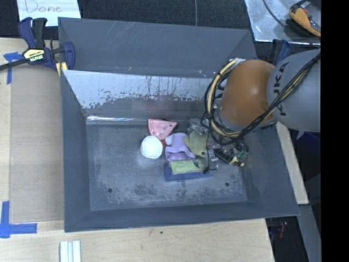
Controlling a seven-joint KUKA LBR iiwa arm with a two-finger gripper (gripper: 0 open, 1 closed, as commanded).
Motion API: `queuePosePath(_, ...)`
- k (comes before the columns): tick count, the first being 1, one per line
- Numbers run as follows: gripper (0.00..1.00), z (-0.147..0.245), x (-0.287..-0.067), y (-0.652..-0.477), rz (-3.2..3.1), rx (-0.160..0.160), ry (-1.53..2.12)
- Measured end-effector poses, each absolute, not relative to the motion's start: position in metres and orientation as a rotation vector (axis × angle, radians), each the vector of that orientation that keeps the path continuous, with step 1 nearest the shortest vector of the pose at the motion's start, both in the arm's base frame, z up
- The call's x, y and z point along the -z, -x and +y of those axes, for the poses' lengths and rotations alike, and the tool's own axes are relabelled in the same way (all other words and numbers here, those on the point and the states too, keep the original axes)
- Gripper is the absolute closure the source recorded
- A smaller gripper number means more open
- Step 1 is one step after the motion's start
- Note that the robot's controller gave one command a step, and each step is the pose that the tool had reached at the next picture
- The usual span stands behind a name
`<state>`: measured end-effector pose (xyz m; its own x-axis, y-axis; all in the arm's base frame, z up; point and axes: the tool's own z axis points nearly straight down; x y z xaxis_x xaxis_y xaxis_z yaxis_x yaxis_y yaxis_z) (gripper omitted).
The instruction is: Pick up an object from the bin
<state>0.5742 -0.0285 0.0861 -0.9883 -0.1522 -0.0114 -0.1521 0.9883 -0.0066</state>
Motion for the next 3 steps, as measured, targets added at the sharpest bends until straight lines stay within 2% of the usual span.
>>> queuePosePath(1,0.00,0.004,-0.142,-0.551,3.124,0.004,-0.012)
queuePosePath(2,0.00,0.016,-0.101,-0.520,3.091,0.010,0.417)
queuePosePath(3,0.00,0.014,-0.075,-0.494,3.102,0.009,0.407)
